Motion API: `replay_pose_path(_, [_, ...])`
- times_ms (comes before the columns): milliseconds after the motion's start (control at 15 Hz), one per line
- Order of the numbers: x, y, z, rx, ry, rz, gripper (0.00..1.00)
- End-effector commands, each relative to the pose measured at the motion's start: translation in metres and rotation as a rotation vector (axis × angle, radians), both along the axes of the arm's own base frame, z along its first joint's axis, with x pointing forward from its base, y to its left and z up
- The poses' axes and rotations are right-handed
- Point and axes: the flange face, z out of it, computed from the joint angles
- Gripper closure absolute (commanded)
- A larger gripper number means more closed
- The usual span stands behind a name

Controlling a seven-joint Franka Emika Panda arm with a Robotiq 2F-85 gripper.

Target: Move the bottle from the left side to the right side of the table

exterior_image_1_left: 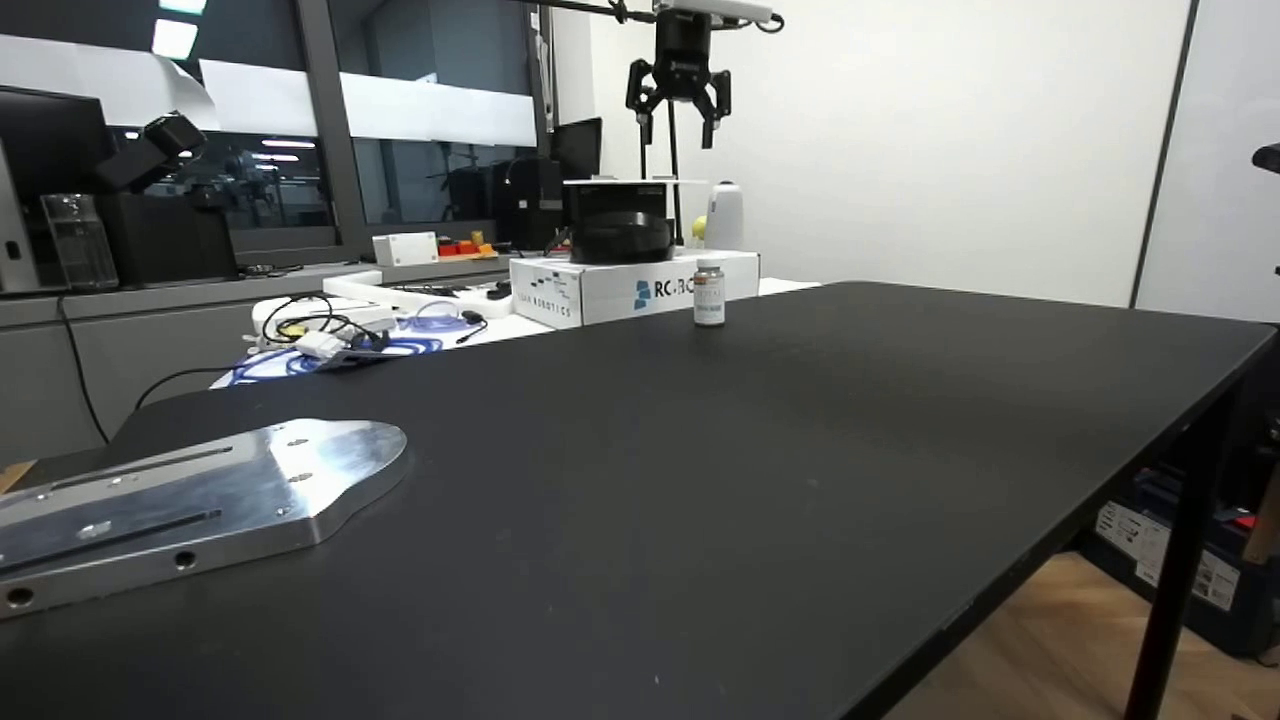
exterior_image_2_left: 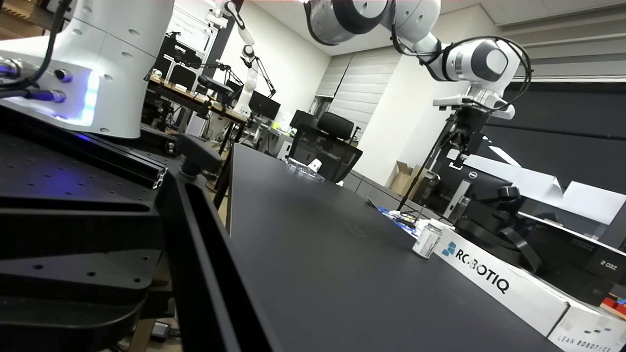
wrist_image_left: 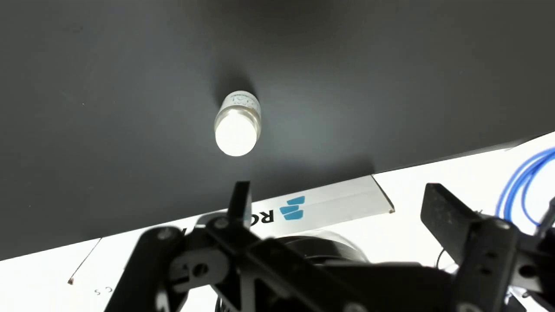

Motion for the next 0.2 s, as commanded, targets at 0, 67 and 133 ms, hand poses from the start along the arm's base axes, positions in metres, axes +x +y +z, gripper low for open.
replay_pose_path(0, [-0.0016, 0.0049, 0.0071, 0.002, -0.001, 0.007, 0.0])
replay_pose_path(67, [-0.0023, 0.0076, 0.0092, 0.003, 0.0, 0.01, 0.0])
replay_pose_path(133, [-0.0022, 0.0079, 0.008, 0.004, 0.003, 0.011, 0.0])
